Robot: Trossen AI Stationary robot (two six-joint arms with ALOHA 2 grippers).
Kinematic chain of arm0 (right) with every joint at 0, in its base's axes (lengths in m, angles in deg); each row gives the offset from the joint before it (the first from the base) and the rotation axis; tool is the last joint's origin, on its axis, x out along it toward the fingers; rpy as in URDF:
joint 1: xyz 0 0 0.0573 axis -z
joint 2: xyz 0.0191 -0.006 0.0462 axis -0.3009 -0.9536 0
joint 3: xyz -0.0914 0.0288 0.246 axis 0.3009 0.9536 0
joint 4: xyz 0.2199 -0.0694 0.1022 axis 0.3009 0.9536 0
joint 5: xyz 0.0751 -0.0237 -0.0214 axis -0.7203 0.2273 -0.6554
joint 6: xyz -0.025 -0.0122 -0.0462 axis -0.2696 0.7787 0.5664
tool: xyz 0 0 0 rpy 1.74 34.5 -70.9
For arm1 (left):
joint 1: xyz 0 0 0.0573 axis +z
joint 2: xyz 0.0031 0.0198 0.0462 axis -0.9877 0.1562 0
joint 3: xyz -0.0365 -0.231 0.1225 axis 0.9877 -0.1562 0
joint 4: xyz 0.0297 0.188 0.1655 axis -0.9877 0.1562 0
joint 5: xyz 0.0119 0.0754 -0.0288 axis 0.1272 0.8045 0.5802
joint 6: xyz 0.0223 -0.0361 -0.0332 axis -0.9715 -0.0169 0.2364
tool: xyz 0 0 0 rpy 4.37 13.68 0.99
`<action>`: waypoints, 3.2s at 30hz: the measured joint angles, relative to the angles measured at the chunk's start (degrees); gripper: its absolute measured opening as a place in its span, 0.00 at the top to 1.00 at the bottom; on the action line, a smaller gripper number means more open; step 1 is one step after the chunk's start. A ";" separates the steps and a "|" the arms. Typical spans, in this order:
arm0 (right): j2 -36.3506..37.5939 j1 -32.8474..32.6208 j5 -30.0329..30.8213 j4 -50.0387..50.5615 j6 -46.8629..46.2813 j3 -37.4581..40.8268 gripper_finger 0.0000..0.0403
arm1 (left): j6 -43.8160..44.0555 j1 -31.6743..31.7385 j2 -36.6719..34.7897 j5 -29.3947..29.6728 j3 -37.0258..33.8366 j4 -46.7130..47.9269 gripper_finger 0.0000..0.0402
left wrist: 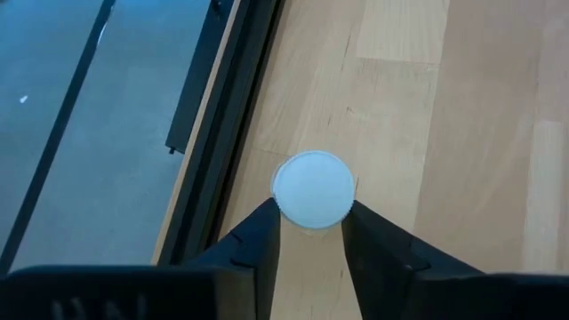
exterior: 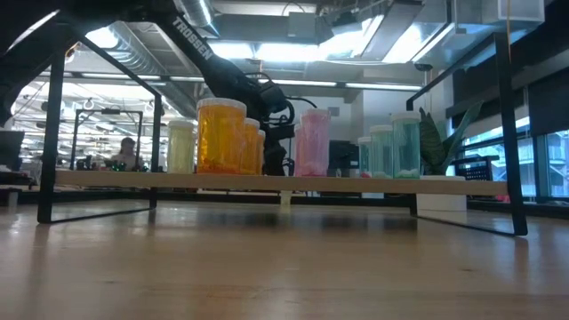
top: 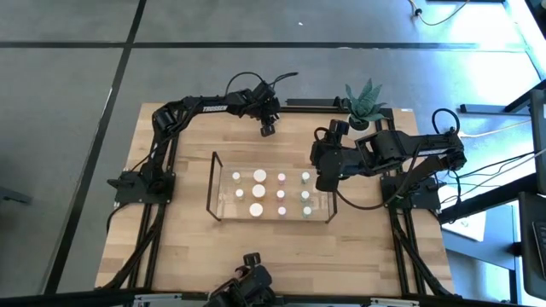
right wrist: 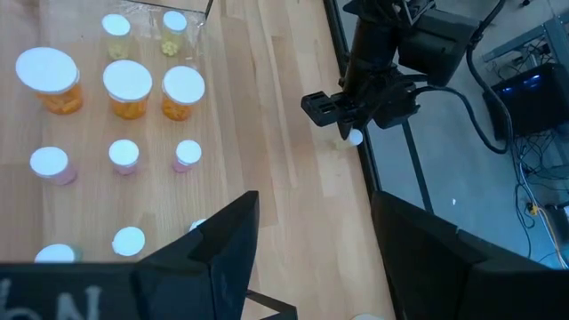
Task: Pick and place medicine bottles onto shelf by color
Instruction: Put the yellow pill bottle aligned with the yellow pill bottle on the shelf
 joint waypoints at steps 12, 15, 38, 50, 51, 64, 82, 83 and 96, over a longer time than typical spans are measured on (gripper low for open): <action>-0.02 -0.01 0.02 0.00 -0.13 0.00 0.45 | 0.87 -0.02 0.17 2.66 0.00 0.21 0.67; -0.02 0.00 0.03 0.00 -0.07 0.00 0.45 | 4.31 -0.03 0.17 10.39 0.00 0.16 0.67; -0.02 0.01 0.09 0.00 -0.17 0.00 0.45 | 5.57 -0.70 -2.37 13.20 0.00 4.51 0.67; -0.02 0.29 0.10 0.07 -0.17 0.00 0.45 | 5.01 -0.37 -5.20 9.62 0.09 12.08 0.67; -0.02 0.58 0.06 0.07 -0.17 0.00 0.45 | 5.80 -0.35 -5.24 9.33 0.09 12.78 0.67; -0.02 10.47 -8.30 -0.16 0.57 0.00 0.45 | 20.94 2.81 -8.55 9.36 0.07 17.67 0.67; -0.02 17.70 -13.64 -2.25 7.89 0.00 0.45 | -9.78 2.64 -9.60 4.38 0.06 21.22 0.67; -0.02 17.70 -13.64 -2.24 8.49 -0.01 0.45 | -12.69 2.64 -9.60 4.05 0.04 21.46 0.67; -0.02 17.70 -13.64 -2.14 9.07 -0.01 0.45 | -26.21 3.96 -7.65 -2.16 -0.02 21.59 0.67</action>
